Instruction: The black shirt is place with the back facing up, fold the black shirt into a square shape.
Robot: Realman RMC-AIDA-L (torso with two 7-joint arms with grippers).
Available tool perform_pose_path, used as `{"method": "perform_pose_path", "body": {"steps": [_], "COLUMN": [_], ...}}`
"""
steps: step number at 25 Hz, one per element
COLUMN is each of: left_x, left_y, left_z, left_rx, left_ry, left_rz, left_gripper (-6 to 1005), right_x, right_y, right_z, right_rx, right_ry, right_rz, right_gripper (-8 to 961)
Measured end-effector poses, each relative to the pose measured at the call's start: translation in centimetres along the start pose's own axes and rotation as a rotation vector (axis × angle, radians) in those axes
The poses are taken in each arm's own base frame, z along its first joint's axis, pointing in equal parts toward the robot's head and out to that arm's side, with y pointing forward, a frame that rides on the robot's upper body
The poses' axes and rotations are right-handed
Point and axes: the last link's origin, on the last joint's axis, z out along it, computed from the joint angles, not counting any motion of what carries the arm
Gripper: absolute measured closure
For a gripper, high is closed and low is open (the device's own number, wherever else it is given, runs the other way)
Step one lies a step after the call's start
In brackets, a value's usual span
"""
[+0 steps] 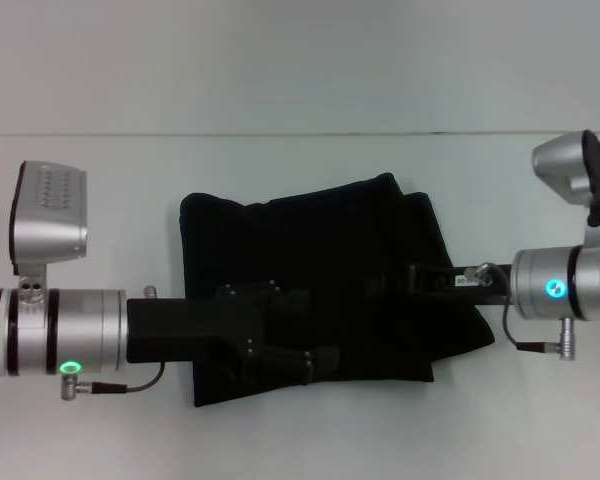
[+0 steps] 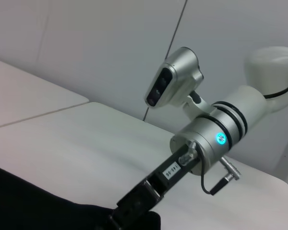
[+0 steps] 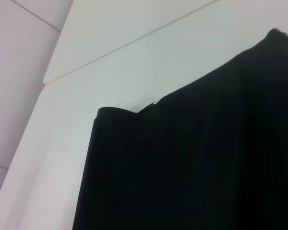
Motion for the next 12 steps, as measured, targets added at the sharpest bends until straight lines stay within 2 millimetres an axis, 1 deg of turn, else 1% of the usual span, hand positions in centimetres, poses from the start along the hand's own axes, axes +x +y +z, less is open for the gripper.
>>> {"method": "perform_pose_path", "body": {"steps": [3,6,12], "left_x": [-0.1,-0.2,-0.2], "left_y": [0.0,0.0,0.0], "left_z": [0.0,0.0,-0.1], "left_rx": [0.005,0.005,0.006], "left_ry": [0.0,-0.005,0.0], "left_rz": [0.0,-0.001,-0.009], "left_gripper": [78,81,86], "right_x": [0.2,0.0,-1.1], "right_y": [0.2,0.3,0.7], "right_z": [0.3,0.3,-0.1], "right_rx": [-0.007,-0.022,-0.049], "right_ry": [-0.007,-0.038,-0.093], "right_rz": [-0.016,-0.037,-0.087], "right_gripper": [731,842,862]}}
